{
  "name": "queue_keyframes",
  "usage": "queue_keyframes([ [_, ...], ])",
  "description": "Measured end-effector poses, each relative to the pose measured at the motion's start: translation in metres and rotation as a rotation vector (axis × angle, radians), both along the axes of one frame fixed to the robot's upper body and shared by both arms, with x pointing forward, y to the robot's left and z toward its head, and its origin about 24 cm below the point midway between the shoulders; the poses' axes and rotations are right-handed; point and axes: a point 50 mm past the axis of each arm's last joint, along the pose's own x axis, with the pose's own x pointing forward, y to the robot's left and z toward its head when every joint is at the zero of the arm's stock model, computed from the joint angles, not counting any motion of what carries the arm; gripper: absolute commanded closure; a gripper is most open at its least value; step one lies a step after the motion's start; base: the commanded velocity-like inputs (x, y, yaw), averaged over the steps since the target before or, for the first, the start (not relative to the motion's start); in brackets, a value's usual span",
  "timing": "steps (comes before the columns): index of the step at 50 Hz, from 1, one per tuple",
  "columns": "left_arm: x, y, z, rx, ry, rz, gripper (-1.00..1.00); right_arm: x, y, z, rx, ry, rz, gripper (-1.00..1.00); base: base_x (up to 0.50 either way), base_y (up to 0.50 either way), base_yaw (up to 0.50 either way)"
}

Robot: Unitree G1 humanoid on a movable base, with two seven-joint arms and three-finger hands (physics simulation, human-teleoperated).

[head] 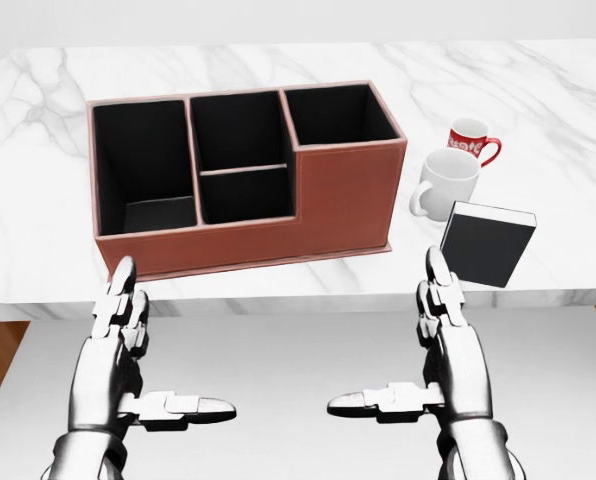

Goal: Pick up the book and place it in the right compartment of the caddy.

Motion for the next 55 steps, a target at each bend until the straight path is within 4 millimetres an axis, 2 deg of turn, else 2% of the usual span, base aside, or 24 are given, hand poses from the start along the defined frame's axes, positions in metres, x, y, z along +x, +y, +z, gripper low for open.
queue_keyframes([
  [13,0.002,0.006,-0.012,0.017,0.028,-0.01,-1.0,-0.003,-0.001,0.006,-0.066,-0.052,-0.012,-1.0,0.0,0.0,0.0],
  [21,-0.002,0.007,-0.013,0.026,0.033,-0.016,-1.0,-0.013,0.0,0.02,-0.131,-0.102,-0.015,-1.0,0.44,0.0,0.0],
  [29,-0.005,0.005,-0.011,0.035,0.024,-0.024,-1.0,-0.029,0.004,0.053,-0.284,-0.207,-0.032,-1.0,0.5,0.0,0.0],
  [32,-0.006,0.005,-0.01,0.038,0.02,-0.026,-1.0,-0.035,0.006,0.072,-0.371,-0.248,-0.049,-1.0,0.45,0.0,0.0],
  [40,-0.008,0.004,-0.006,0.045,0.002,-0.032,-1.0,-0.058,0.02,0.135,-0.652,-0.509,-0.075,-1.0,0.03,0.0,0.0],
  [44,-0.008,0.003,-0.005,0.049,-0.004,-0.034,-1.0,-0.068,0.021,0.158,-0.783,-0.594,-0.117,-1.0,0.0,0.0,0.0],
  [48,-0.008,0.003,-0.004,0.052,-0.008,-0.036,-1.0,-0.074,0.02,0.171,-0.873,-0.628,-0.169,-1.0,0.0,0.0,0.0],
  [55,-0.008,0.002,-0.002,0.057,-0.013,-0.039,-1.0,-0.077,0.015,0.18,-0.983,-0.631,-0.244,-1.0,0.0,0.0,0.0],
])
